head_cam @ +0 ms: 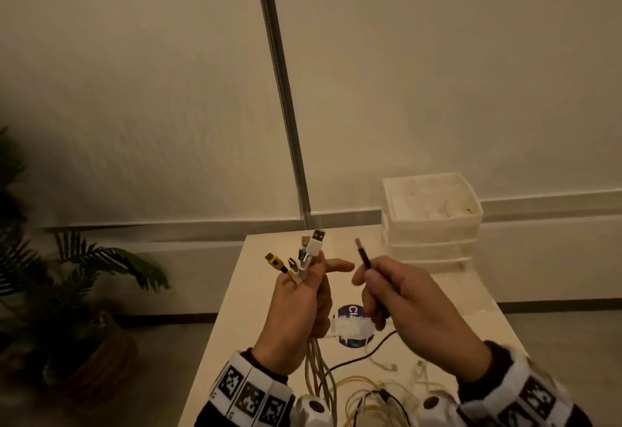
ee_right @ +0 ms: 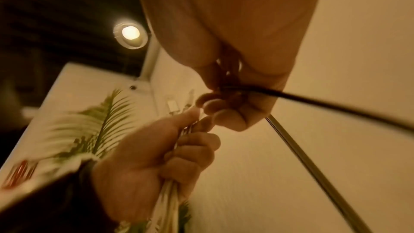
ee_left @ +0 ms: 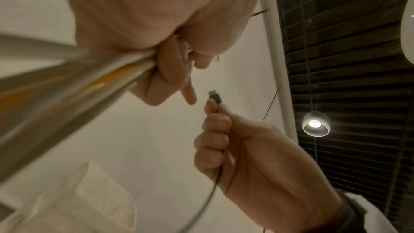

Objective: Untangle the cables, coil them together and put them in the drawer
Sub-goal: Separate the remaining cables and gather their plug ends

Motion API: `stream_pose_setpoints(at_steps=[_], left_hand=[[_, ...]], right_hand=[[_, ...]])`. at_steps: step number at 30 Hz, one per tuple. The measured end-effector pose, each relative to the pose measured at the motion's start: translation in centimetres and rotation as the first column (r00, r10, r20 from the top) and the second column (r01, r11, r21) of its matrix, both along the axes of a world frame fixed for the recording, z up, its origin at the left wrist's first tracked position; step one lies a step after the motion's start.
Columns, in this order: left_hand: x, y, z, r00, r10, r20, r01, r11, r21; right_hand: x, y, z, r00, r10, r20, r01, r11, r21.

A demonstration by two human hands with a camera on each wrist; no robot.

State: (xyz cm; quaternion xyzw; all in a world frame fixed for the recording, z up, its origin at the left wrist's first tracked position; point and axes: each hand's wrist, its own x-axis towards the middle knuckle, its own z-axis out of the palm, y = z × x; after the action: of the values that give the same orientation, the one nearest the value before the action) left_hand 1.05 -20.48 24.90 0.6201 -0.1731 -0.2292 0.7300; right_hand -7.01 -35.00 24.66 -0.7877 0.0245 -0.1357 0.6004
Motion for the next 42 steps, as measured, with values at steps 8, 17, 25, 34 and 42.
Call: stream_pose_setpoints(at_steps=[8, 17, 25, 34, 42], left_hand=[[-0.2, -1.3, -0.8, 0.995, -0.094, 0.025, 0.096, 0.992, -0.087], [0.7, -0.7, -0.6, 0.995, 0.085, 0.047, -0.082, 0.995, -0.059], [6.2, 5.4, 1.7, 0.967, 0.241, -0.077, -0.252, 0.899, -0.359], [7.2, 10.3, 4.4, 0.896, 0.308, 0.321, -0.31, 0.95, -0.047], [1.8, 2.6, -2.4, 0.737, -0.299, 0.605, -0.002, 0.896, 0.445]], right_hand=[[1.9, 2.9, 0.4, 0.978, -0.117, 0.172, 0.145, 0.977, -0.158], [1.2, 3.2, -1.7, 0.971, -0.021, 0.237, 0.123, 0.899, -0.421], [-0.5, 0.0, -6.5, 0.999, 0.041, 0.02, -0.032, 0.938, -0.344], [1.1, -5.0, -6.4, 0.997, -0.003, -0.076, -0.032, 0.89, -0.455], [2.9, -1.7, -3.9, 0.993, 0.108, 0.04, -0.076, 0.875, -0.479]])
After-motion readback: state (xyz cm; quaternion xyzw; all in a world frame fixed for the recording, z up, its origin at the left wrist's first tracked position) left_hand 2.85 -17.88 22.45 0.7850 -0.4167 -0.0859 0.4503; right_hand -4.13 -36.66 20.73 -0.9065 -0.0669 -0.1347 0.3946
